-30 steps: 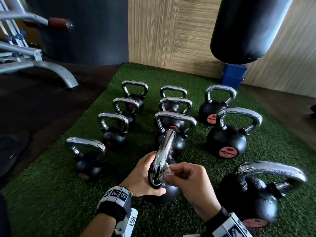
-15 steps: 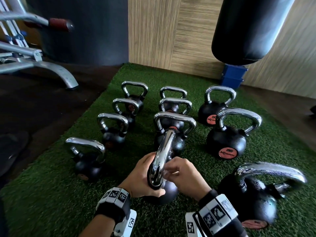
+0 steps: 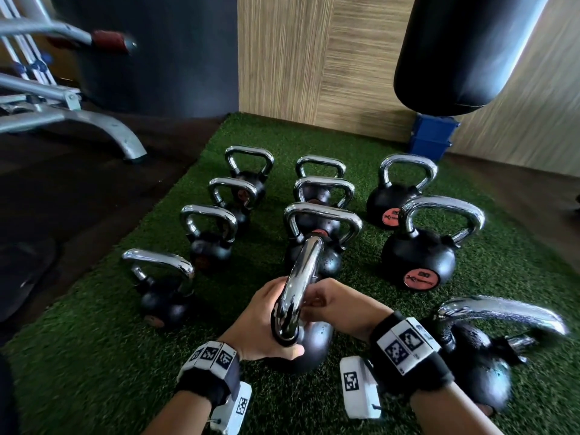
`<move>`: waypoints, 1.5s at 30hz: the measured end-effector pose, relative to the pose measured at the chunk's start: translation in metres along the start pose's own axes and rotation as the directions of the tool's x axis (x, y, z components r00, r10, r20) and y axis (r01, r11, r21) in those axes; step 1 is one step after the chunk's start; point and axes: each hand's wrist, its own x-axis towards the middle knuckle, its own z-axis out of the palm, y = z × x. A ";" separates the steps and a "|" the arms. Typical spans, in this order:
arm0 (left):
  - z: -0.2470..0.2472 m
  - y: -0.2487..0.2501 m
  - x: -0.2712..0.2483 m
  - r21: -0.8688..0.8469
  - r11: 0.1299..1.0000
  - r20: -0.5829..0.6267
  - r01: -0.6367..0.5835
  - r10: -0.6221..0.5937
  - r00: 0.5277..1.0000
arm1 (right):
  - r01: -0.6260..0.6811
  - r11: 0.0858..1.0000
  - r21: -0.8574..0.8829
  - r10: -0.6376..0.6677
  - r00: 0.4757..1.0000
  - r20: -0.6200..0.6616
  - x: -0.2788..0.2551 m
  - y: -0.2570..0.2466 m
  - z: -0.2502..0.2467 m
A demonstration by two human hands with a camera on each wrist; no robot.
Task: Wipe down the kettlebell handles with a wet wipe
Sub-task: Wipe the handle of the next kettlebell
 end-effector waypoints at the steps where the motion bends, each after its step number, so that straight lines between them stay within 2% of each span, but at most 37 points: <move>1: 0.000 0.000 0.000 -0.014 1.000 -0.001 0.015 -0.015 1.000 | 0.008 0.998 0.059 -0.008 1.000 0.008 0.000 0.003 -0.002; 4: 0.000 0.000 -0.001 -0.049 0.998 0.009 0.034 -0.034 0.999 | 0.034 0.954 0.299 -0.042 0.999 0.021 0.001 0.011 -0.002; 7: 0.000 -0.001 -0.002 -0.057 0.997 0.025 0.043 -0.042 0.999 | 0.081 0.739 0.669 -0.101 0.995 -0.010 0.002 0.013 0.003; 9: 0.000 -0.001 -0.002 -0.048 0.998 0.027 0.036 -0.035 0.999 | 0.115 0.608 0.786 -0.082 0.993 -0.082 0.002 0.018 0.009; 13: -0.001 0.002 -0.002 0.012 1.000 -0.005 -0.014 0.014 1.000 | 0.169 0.525 0.834 -0.065 0.985 -0.158 0.003 0.023 0.025; 17: -0.002 0.004 -0.002 0.083 0.995 -0.013 -0.057 0.058 0.998 | 0.272 0.409 0.871 0.010 0.953 -0.302 0.012 0.017 0.029; 21: -0.003 0.010 -0.004 0.184 0.975 -0.035 -0.123 0.132 0.991 | 0.329 0.367 0.870 0.052 0.927 -0.372 0.020 0.012 0.034; 24: -0.004 0.015 -0.004 0.235 0.958 -0.019 -0.163 0.172 0.985 | 0.406 0.386 0.829 0.121 0.868 -0.481 0.028 0.011 0.035; 27: -0.003 0.019 -0.004 0.252 0.954 -0.023 -0.162 0.174 0.985 | 0.498 0.412 0.763 0.166 0.783 -0.600 0.036 0.009 0.033; 29: -0.003 0.018 -0.004 0.217 0.968 -0.035 -0.123 0.134 0.990 | 0.500 0.506 0.702 0.196 0.727 -0.658 0.037 0.008 0.032; 33: -0.004 0.015 -0.003 0.123 0.991 -0.021 -0.043 0.046 0.999 | 0.384 0.789 0.479 0.168 0.616 -0.770 0.036 0.007 0.025; 36: -0.005 0.013 -0.003 0.112 0.993 -0.009 -0.025 0.027 1.000 | 0.232 0.921 0.312 0.175 0.467 -0.866 0.041 0.006 0.018; 39: -0.006 0.010 -0.003 0.100 0.995 0.001 -0.009 0.009 1.000 | 0.063 0.975 0.215 0.182 0.337 -0.924 0.045 0.006 0.016; 41: -0.006 0.009 -0.004 0.108 0.994 0.013 -0.011 0.009 1.000 | 0.021 0.972 0.234 0.219 0.280 -0.935 0.046 0.006 0.012; 45: -0.006 0.009 -0.002 0.126 0.991 0.018 -0.039 0.038 0.999 | -0.092 0.967 0.238 0.254 0.261 -0.931 0.051 0.002 0.005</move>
